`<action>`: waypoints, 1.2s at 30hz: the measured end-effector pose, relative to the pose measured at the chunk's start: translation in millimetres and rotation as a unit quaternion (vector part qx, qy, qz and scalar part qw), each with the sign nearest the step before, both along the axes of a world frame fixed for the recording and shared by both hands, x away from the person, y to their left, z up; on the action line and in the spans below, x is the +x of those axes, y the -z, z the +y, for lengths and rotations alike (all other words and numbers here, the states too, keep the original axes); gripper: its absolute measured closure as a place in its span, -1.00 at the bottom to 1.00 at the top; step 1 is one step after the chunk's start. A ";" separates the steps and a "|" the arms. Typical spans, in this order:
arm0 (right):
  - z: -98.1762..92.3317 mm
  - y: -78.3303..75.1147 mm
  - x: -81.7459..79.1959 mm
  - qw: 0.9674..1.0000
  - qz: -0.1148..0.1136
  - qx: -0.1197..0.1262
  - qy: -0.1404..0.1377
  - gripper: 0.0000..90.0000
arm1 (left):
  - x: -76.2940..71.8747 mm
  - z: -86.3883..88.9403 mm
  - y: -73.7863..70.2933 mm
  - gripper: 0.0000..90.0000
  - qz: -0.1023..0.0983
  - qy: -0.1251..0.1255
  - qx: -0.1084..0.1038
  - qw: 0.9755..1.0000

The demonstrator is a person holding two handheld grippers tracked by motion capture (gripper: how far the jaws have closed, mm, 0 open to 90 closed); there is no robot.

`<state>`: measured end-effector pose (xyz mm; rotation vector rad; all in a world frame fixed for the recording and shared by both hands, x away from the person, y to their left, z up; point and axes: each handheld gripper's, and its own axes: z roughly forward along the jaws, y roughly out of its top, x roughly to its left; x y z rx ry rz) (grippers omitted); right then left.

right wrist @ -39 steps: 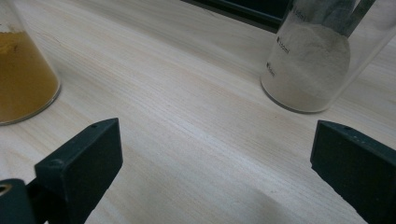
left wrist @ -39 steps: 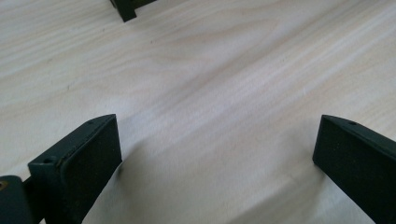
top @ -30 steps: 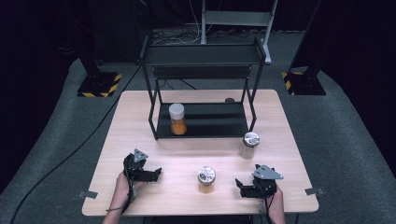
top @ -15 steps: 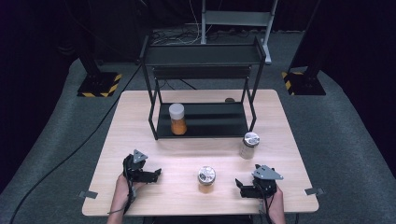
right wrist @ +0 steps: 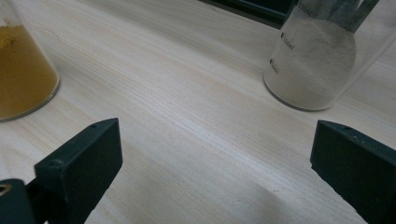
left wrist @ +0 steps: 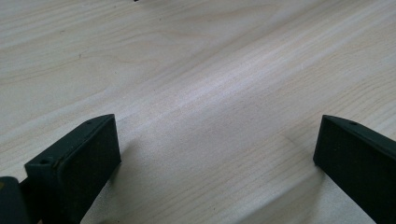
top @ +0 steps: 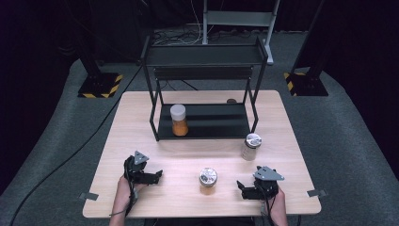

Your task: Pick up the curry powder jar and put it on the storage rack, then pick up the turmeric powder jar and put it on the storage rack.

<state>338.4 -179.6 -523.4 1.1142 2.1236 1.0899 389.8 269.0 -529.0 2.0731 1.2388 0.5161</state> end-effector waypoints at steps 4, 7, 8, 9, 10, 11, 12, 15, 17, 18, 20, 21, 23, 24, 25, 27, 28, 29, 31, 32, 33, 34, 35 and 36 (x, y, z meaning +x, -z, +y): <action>-0.7 -0.3 -0.9 1.000 -0.004 0.003 0.004 -0.97 | 0.0 0.0 0.0 -1.00 0.000 0.000 0.000 1.000; -1.3 -0.3 -1.2 1.000 -0.006 0.006 0.004 -0.97 | 0.0 0.0 0.0 -1.00 0.000 0.000 0.000 1.000; -1.3 -0.4 -1.3 1.000 -0.007 0.006 0.004 -0.97 | 0.0 0.0 0.0 -1.00 0.000 0.000 0.000 1.000; -1.3 -0.4 -1.5 1.000 -0.007 0.006 0.003 -0.97 | -0.1 0.0 0.0 -1.00 0.000 0.000 0.000 1.000; -1.3 -0.4 -1.6 1.000 -0.008 0.006 0.003 -0.97 | -0.2 -0.1 0.0 -1.00 0.000 -0.001 0.000 1.000; -1.4 -0.4 -1.6 1.000 -0.008 0.006 0.003 -0.97 | -0.3 -0.2 0.0 -1.00 0.000 -0.002 0.000 1.000; -1.4 -0.4 -1.7 1.000 -0.008 0.007 0.003 -0.97 | -0.4 -0.2 0.0 -1.00 0.000 -0.002 0.000 1.000; -1.5 -0.4 -1.9 1.000 -0.010 0.007 0.005 -0.97 | -0.4 -0.2 0.0 -0.99 0.000 -0.002 0.000 1.000; -1.3 -0.4 -2.2 1.000 -0.011 0.006 0.006 -0.97 | -0.5 1.1 0.0 -0.99 0.000 0.004 -0.001 1.000; -1.2 -0.4 -2.2 1.000 -0.011 0.005 0.006 -0.97 | -0.5 1.6 0.0 -0.99 0.001 0.004 -0.004 1.000; -0.9 -0.4 -2.3 1.000 -0.011 0.004 0.007 -0.97 | -0.6 1.0 0.0 -0.99 0.000 0.004 0.000 1.000; -0.8 -0.4 -2.3 1.000 -0.011 0.004 0.007 -0.97 | -0.6 1.0 0.0 -0.99 0.000 0.004 0.000 1.000; -0.8 -0.4 -2.3 1.000 -0.011 0.004 0.008 -0.97 | -0.6 1.0 0.0 -0.99 0.000 0.004 0.000 1.000; -0.7 -0.4 -2.3 1.000 -0.011 0.003 0.009 -0.97 | -0.6 1.0 0.0 -0.99 0.000 0.004 0.000 1.000; -0.7 -0.4 -2.3 1.000 -0.011 0.003 0.009 -0.97 | -0.6 1.0 0.0 -0.99 0.000 0.004 0.000 1.000; -0.7 -0.4 -2.2 1.000 -0.011 0.003 0.012 -0.97 | -0.7 1.1 0.0 -0.99 0.000 0.004 0.000 1.000; -0.6 -0.4 -2.2 1.000 -0.012 0.002 0.012 -0.97 | -0.7 1.1 0.0 -0.99 0.000 0.004 0.000 1.000; -0.3 -0.4 -2.4 1.000 -0.012 0.001 0.014 -0.97 | -1.0 1.2 0.0 -0.99 0.000 0.003 0.000 1.000; 0.3 -0.3 -2.6 1.000 -0.014 -0.003 0.014 -0.97 | -1.7 1.6 0.0 -0.99 0.000 0.002 0.000 1.000; 0.9 -0.3 -3.1 1.000 -0.017 -0.006 0.016 -0.97 | -1.7 1.6 0.0 -0.99 0.000 0.002 0.000 1.000; 1.2 -0.3 -3.4 1.000 -0.018 -0.007 0.017 -0.97 | -1.7 1.7 0.0 -0.99 0.000 0.002 0.000 1.000; 1.3 -0.3 -3.7 1.000 -0.019 -0.008 0.018 -0.97 | -1.6 1.7 0.0 -0.99 0.000 0.002 0.000 1.000; 1.3 -0.3 -3.9 0.999 -0.021 -0.008 0.022 -0.97 | -1.6 1.7 0.0 -0.99 0.000 0.002 0.000 1.000; 1.3 -0.3 -4.2 0.999 -0.023 -0.008 0.026 -0.97 | -1.7 1.7 0.0 -0.99 0.000 0.002 0.000 1.000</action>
